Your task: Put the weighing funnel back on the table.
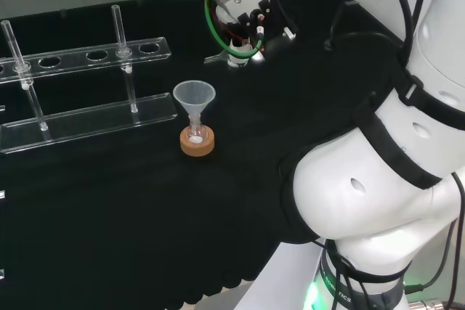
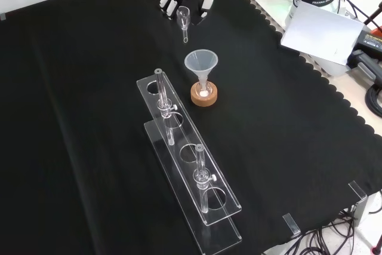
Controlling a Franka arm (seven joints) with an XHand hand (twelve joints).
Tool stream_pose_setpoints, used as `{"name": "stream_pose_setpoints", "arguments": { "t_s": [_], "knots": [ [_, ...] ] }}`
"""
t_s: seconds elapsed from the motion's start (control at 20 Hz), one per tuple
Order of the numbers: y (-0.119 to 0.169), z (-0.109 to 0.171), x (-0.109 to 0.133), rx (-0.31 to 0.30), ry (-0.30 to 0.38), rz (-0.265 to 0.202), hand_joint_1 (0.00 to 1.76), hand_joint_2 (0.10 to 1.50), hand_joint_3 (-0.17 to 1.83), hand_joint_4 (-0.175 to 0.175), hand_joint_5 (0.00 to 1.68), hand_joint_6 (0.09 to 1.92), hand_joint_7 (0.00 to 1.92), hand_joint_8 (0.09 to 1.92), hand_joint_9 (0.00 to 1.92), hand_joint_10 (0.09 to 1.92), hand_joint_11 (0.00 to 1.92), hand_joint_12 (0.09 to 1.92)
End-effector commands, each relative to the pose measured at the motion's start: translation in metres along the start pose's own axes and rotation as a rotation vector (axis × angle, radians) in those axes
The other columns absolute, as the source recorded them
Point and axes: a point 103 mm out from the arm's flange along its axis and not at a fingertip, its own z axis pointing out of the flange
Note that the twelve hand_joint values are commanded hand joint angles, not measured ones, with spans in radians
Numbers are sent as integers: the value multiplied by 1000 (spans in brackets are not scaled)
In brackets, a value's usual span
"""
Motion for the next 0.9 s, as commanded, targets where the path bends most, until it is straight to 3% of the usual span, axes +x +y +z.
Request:
{"name": "stream_pose_setpoints", "arguments": {
  "t_s": [0.05,0.7,0.9],
  "knots": [
    [3,5,-10,-8,101,11,1109,735,509,175,1274,615,798,672,1323,95,1077,859],
    [29,15,-17,-64,217,9,1109,735,510,175,1273,617,797,673,1326,93,1078,857],
    [49,24,-17,-46,225,7,1109,735,510,175,1272,618,797,674,1326,93,1077,857]
  ]
}}
